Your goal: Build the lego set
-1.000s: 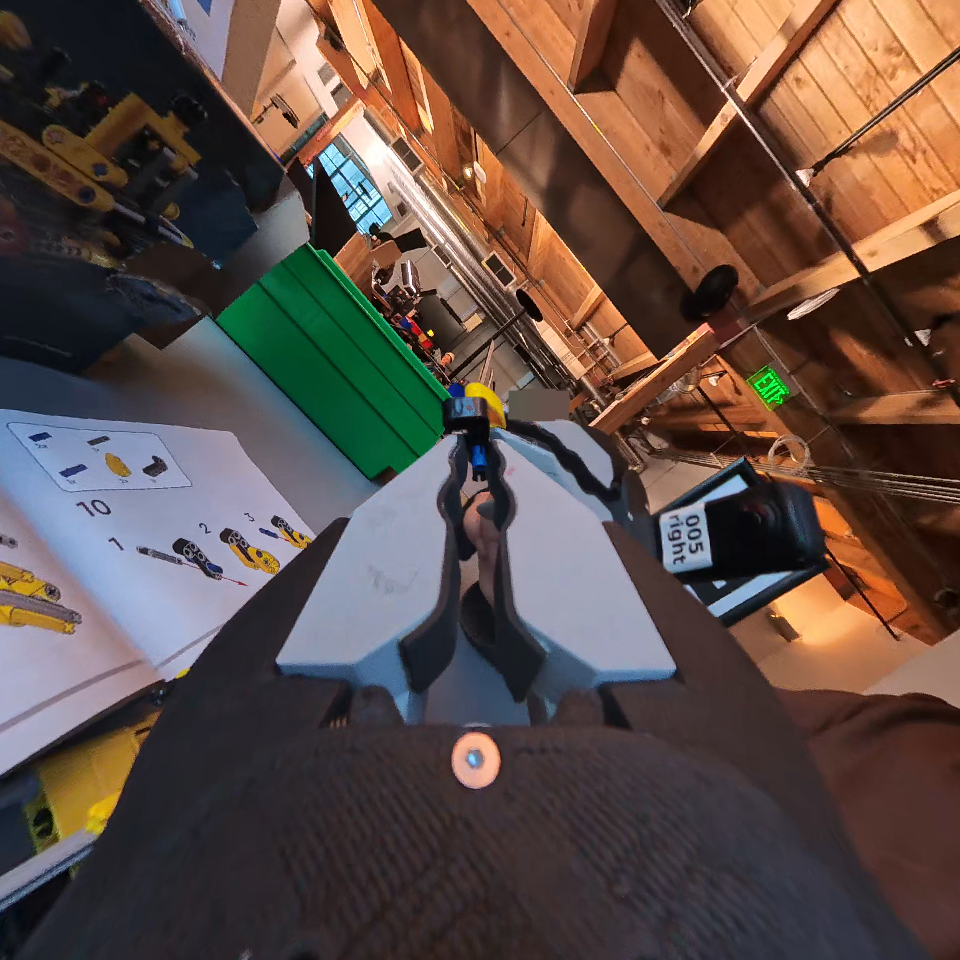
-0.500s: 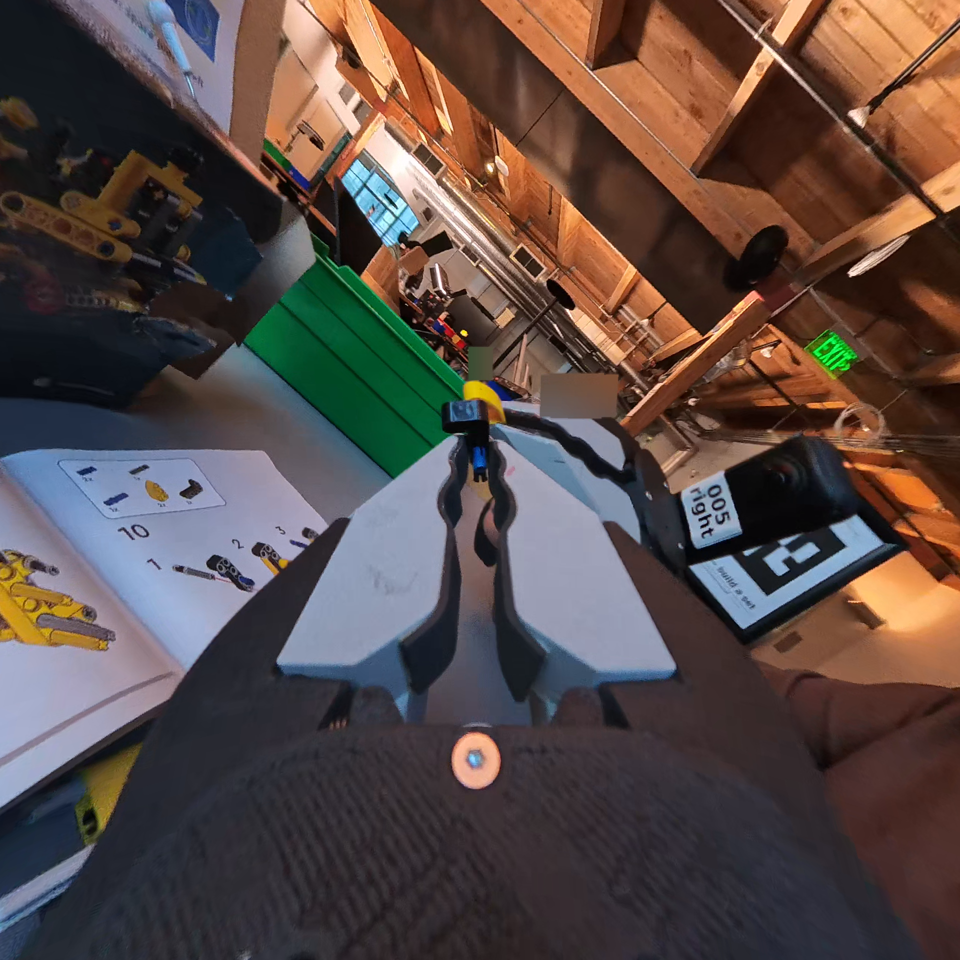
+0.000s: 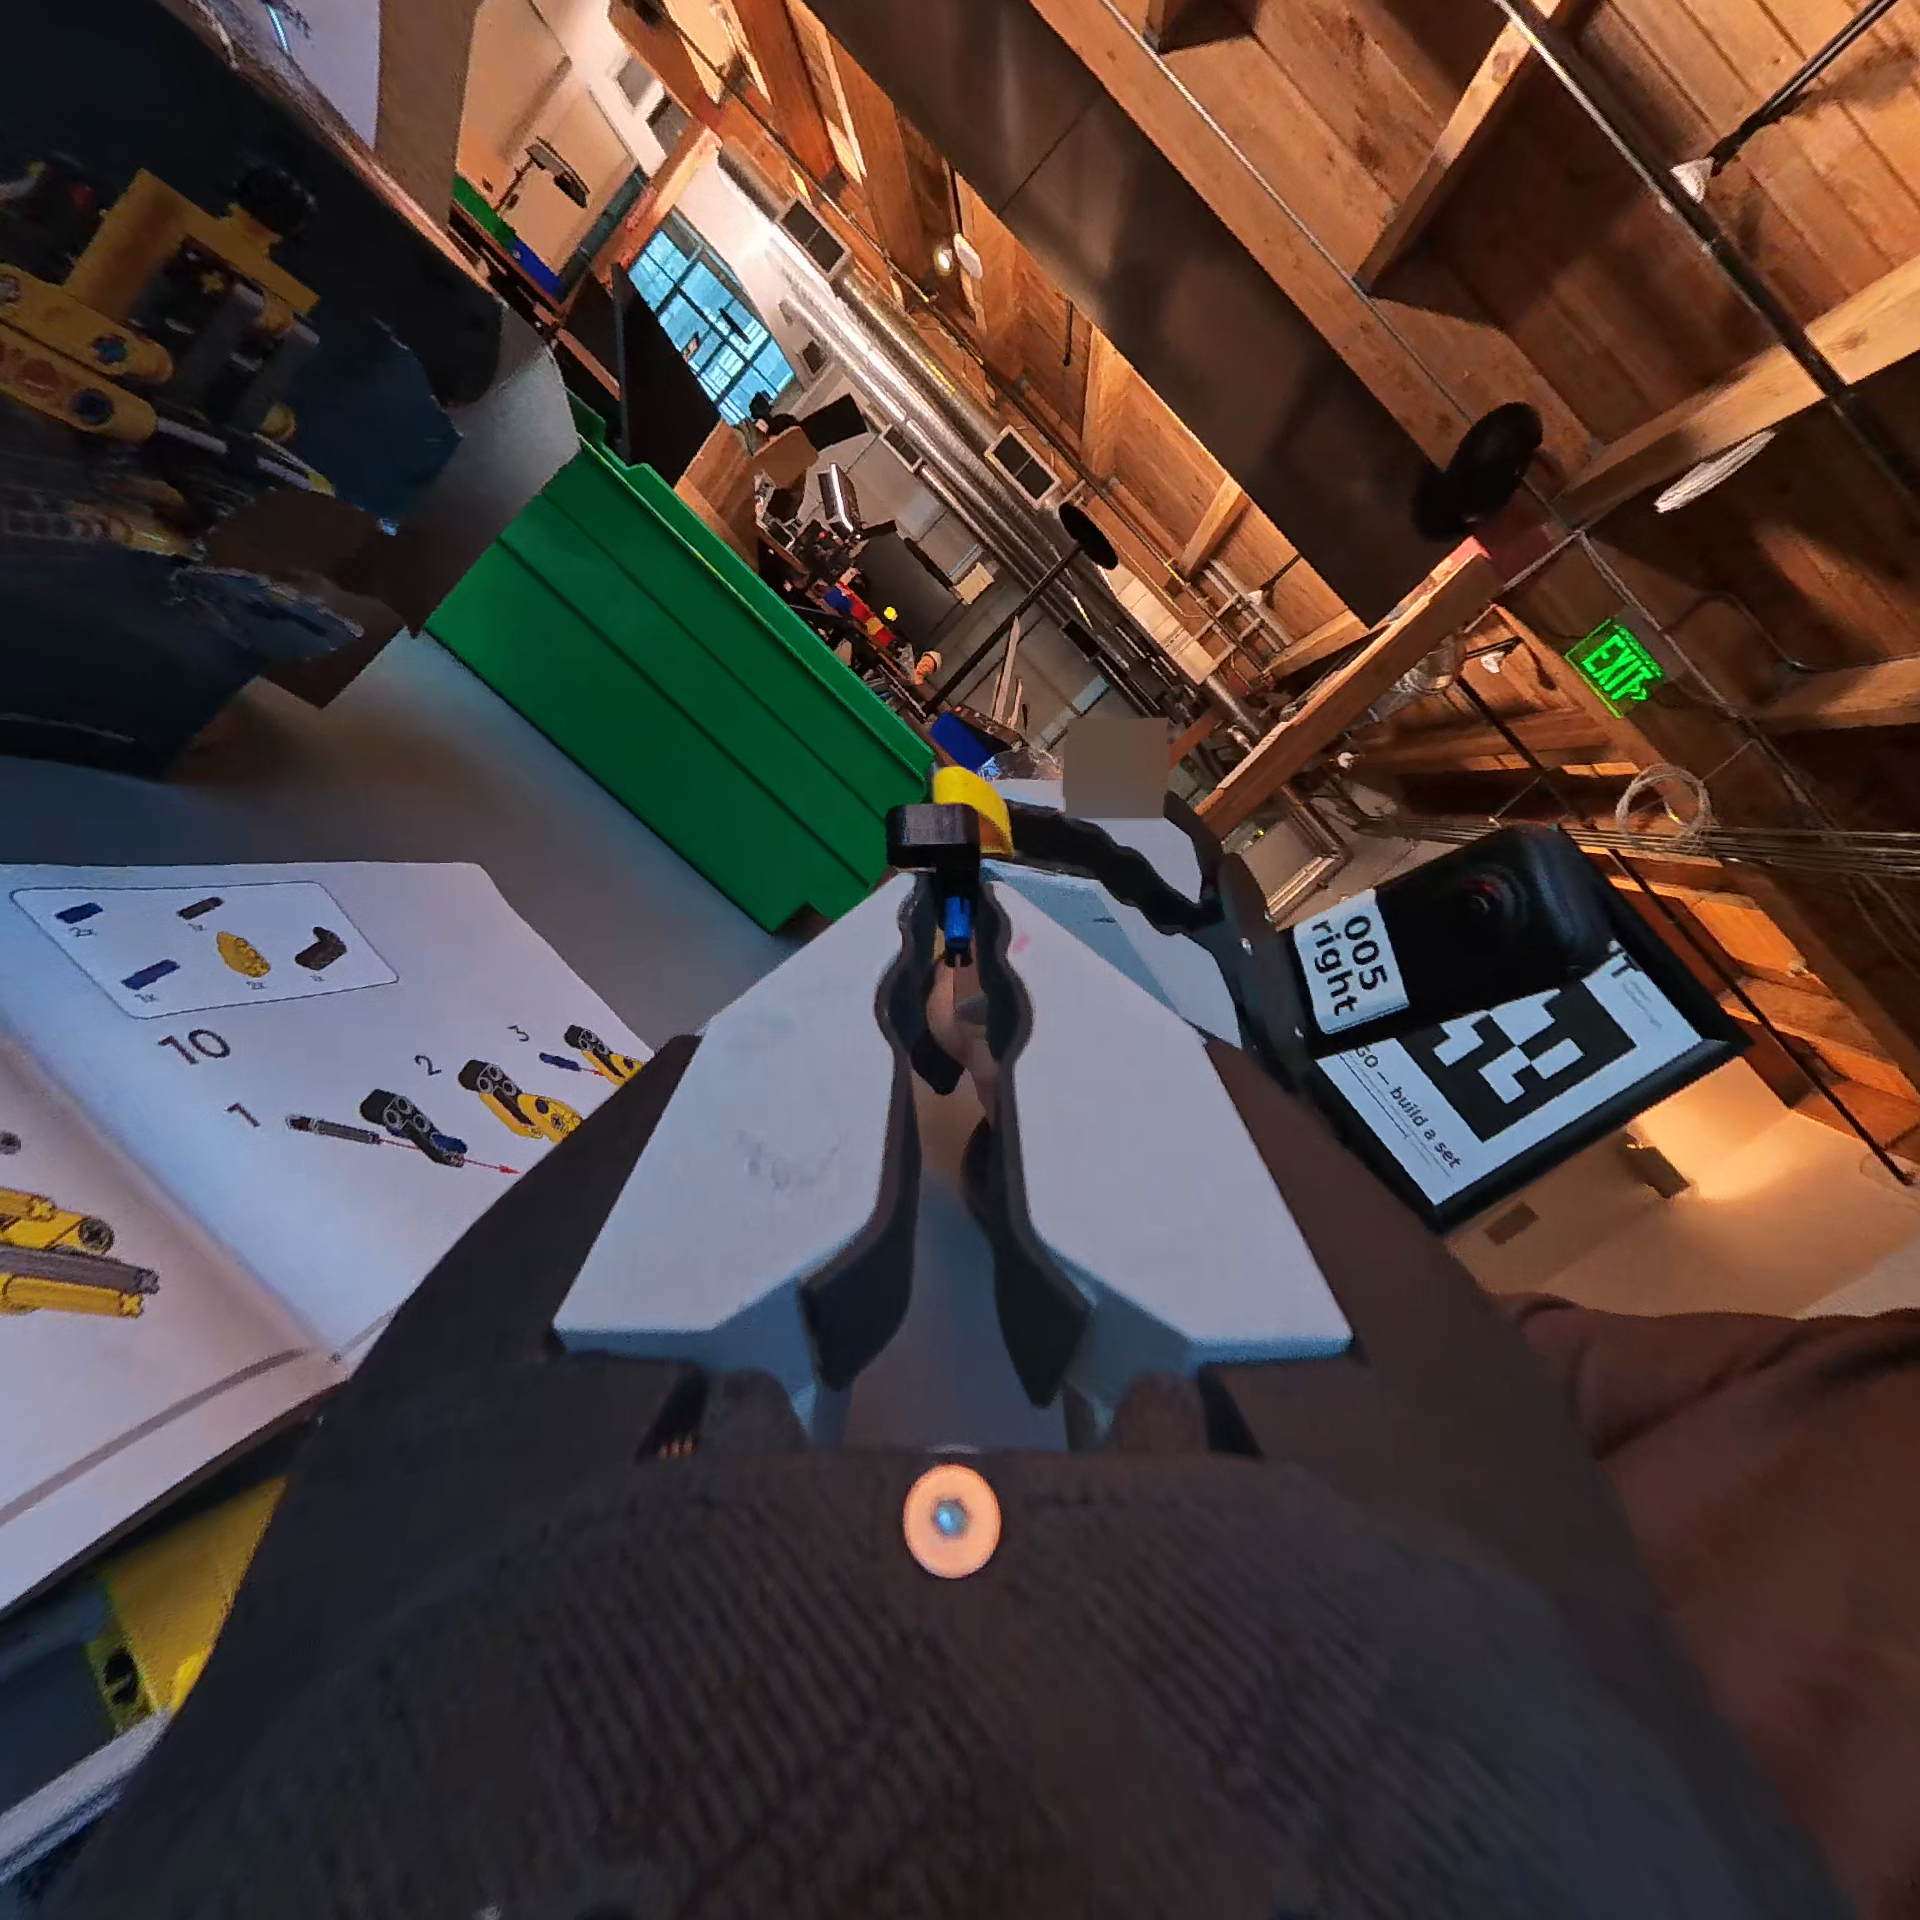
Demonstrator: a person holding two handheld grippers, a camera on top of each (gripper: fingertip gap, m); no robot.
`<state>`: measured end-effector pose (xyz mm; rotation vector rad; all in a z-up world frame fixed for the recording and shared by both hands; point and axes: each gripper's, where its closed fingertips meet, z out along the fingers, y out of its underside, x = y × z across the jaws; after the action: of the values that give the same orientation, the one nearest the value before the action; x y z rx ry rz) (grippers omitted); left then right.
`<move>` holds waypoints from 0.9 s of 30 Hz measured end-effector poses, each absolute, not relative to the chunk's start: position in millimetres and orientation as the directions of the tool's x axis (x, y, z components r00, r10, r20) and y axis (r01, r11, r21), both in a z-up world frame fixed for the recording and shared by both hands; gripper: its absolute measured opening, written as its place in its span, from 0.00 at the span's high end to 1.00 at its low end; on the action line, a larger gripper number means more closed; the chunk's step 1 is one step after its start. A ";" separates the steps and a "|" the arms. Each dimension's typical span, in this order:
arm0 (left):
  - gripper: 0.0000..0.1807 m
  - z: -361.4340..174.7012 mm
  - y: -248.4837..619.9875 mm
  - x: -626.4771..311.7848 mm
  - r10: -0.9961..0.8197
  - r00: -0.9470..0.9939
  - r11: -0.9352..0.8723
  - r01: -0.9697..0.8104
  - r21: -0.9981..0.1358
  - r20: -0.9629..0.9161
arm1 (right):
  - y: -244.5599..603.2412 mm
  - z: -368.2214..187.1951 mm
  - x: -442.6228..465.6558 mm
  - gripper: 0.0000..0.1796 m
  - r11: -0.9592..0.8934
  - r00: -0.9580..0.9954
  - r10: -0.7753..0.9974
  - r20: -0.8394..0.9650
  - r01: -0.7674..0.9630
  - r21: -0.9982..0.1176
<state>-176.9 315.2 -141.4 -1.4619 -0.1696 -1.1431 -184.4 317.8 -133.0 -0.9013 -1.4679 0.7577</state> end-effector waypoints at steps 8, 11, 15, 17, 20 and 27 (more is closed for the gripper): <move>0.97 -137.5 314.0 -177.4 -0.497 0.539 -0.233 0.672 -0.703 0.680 | 316.8 -130.2 -185.1 0.98 0.546 0.038 0.831 0.555 0.134 -0.827; 0.98 -135.5 315.7 -184.5 -0.480 0.512 -0.198 0.728 -0.657 0.712 | 320.1 -127.2 -191.6 0.98 0.482 0.106 0.862 0.495 0.129 -0.867; 0.98 -129.9 315.6 -187.5 -0.484 0.497 -0.175 0.752 -0.636 0.720 | 321.3 -121.2 -194.9 1.00 0.389 0.114 0.911 0.397 0.086 -0.917; 0.98 -131.5 314.0 -186.3 -0.484 0.507 -0.188 0.736 -0.650 0.713 | 327.6 -118.4 -193.7 0.98 0.446 0.144 0.878 0.457 0.101 -0.889; 0.98 -137.8 308.9 -175.9 -0.495 0.520 -0.223 0.698 -0.680 0.696 | 380.6 -93.4 -168.3 0.98 0.295 0.260 0.920 0.295 0.037 -0.955; 0.98 -139.6 307.6 -158.7 -0.558 0.509 -0.299 0.614 -0.730 0.656 | 359.0 -132.9 -153.8 0.98 0.400 0.019 0.911 0.411 0.201 -0.894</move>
<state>-158.7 307.6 -139.6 -1.4790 -0.0516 -1.1520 -153.8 359.0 -132.9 -1.0520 -1.4719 0.7514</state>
